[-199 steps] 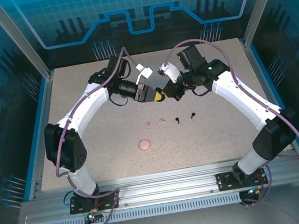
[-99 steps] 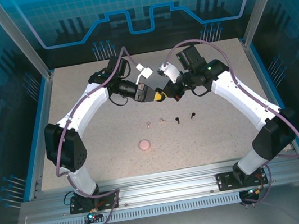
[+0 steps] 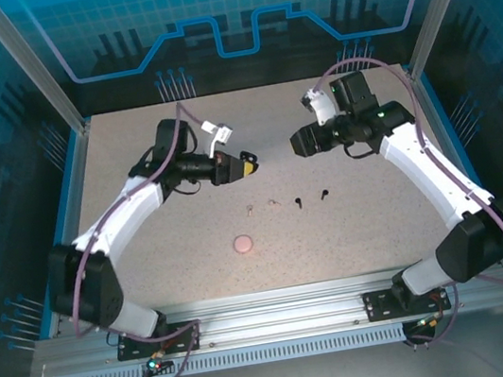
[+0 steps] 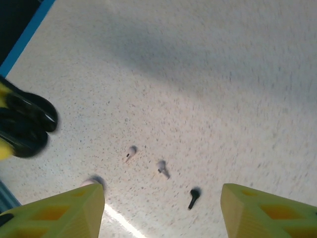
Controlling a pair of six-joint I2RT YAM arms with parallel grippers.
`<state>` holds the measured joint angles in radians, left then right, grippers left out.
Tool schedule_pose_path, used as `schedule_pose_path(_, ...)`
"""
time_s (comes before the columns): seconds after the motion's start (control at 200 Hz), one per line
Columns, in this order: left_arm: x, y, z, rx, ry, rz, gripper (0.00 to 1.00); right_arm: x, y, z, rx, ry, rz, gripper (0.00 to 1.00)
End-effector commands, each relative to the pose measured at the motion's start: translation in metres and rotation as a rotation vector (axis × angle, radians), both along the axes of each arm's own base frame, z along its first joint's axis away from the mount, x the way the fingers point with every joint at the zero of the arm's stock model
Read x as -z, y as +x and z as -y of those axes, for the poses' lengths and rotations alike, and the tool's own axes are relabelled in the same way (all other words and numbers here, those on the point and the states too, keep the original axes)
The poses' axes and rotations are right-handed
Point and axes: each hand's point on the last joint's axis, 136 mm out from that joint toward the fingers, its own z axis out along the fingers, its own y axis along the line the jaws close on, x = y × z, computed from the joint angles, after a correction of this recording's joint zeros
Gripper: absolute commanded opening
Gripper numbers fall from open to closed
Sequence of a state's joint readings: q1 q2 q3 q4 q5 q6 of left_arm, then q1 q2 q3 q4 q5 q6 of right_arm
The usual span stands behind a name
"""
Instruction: Insert the wireless bluetooth earbuds into the charging case
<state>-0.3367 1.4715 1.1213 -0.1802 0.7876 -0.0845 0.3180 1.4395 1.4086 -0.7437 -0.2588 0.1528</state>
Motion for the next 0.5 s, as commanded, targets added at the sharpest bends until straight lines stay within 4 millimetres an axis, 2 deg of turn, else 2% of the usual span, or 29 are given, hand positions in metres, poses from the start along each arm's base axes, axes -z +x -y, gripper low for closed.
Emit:
schedule_pose_path(0.0, -0.049, 0.025, -0.016, -0.226, -0.101, 0.336, 0.00, 0.063, -0.011, 0.004, 0.126, -0.057, -0.199, 0.64)
schedule_pose_path(0.065, -0.059, 0.023, -0.026, -0.332, -0.115, 0.479, 0.00, 0.097, -0.015, 0.003, 0.164, -0.109, -0.281, 0.63)
schedule_pose_path(0.125, -0.068, 0.019, -0.033, -0.407, -0.120, 0.595, 0.00, 0.118, -0.018, 0.000, 0.181, -0.150, -0.325, 0.62)
schedule_pose_path(0.19, -0.075, 0.011, -0.032, -0.440, -0.116, 0.694, 0.00, 0.141, -0.020, -0.007, 0.186, -0.200, -0.367, 0.61)
schedule_pose_path(0.36, -0.095, 0.003, -0.029, -0.480, -0.142, 0.788, 0.00, 0.177, -0.019, -0.016, 0.216, -0.321, -0.422, 0.56)
schedule_pose_path(0.495, -0.105, -0.001, -0.024, -0.476, -0.179, 0.817, 0.00, 0.195, -0.017, -0.017, 0.232, -0.384, -0.451, 0.52)
